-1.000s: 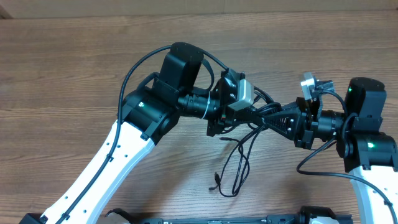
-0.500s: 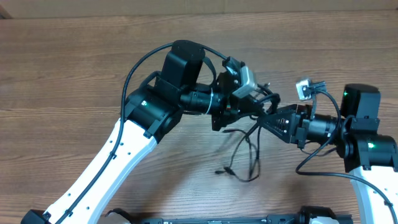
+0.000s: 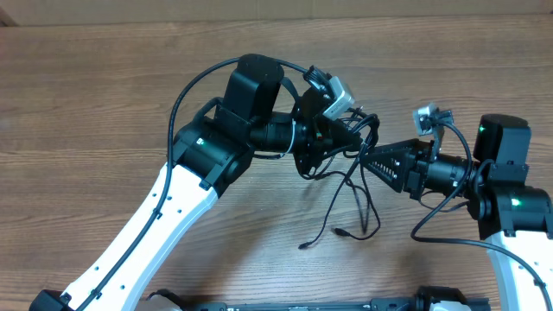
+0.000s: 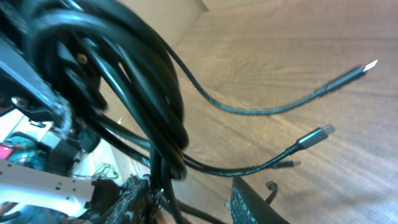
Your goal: Untangle cables
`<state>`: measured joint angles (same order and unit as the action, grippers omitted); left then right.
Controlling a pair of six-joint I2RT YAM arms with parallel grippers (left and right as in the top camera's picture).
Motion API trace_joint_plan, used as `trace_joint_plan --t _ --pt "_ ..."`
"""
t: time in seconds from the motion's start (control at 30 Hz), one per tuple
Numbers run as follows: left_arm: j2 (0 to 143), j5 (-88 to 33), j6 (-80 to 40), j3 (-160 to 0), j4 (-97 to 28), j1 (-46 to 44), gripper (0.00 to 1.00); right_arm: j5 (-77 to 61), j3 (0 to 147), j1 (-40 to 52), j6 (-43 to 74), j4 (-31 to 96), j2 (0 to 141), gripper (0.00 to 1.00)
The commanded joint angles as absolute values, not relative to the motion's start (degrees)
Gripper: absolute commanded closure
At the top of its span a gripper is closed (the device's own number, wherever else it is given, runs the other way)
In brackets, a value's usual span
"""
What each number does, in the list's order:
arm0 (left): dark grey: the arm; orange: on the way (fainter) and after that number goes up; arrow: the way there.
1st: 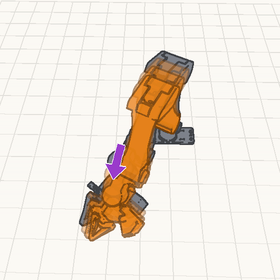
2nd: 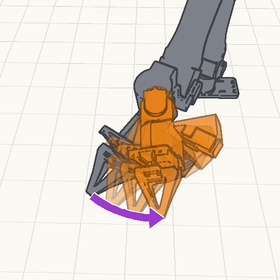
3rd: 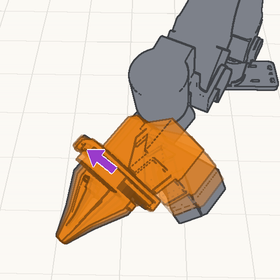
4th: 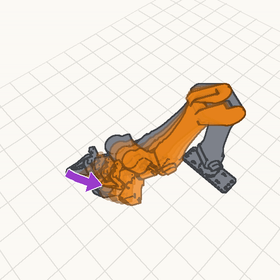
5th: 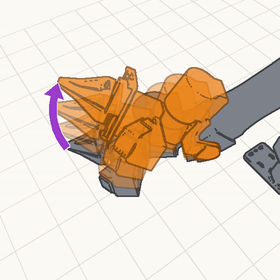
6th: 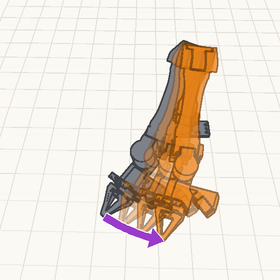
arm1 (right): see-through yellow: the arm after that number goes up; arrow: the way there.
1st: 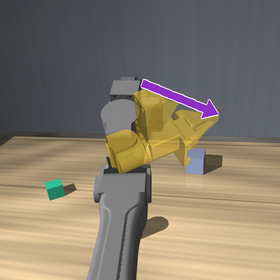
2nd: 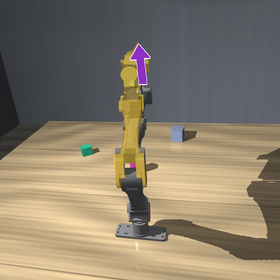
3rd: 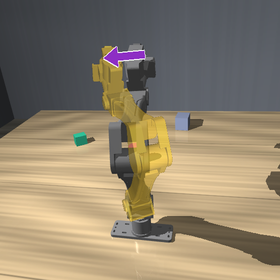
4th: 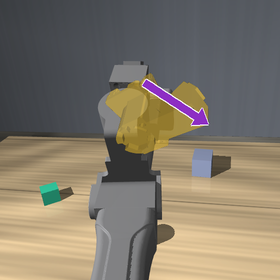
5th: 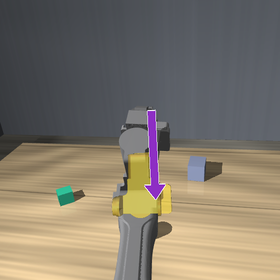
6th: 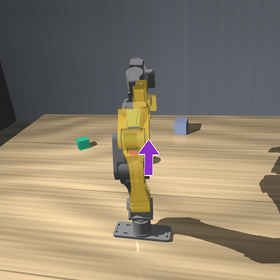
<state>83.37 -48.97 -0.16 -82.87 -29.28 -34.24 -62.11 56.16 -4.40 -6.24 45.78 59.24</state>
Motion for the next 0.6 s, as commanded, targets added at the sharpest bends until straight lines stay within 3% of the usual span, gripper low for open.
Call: trace_joint_plan --t 0.0,0.23,0.27,0.37,0.57 --pt "82.5 -50.9 -1.5 -83.4 -30.1 -34.1 0.96 -62.2 56.3 -4.5 -6.5 42.6 58.0 0.64" --pt "82.5 -53.3 -1.5 -83.4 -29.6 -34.1 0.96 -67.2 56.3 -4.5 -6.2 36.1 57.9 0.65" --pt "82.5 -53.6 -1.5 -83.4 -29.4 -34.1 0.96 -67.7 56.3 -4.5 -6.2 36.0 57.9 0.68" --pt "82.5 -53.2 -1.5 -83.4 -29.3 -34.0 0.96 -67.7 56.3 -4.5 -6.2 36.3 57.9 0.94" --pt "82.5 -42.0 -8.8 -83.4 -29.3 -34.0 0.96 -67.7 56.3 -4.5 -6.0 37.1 57.9 0.96"
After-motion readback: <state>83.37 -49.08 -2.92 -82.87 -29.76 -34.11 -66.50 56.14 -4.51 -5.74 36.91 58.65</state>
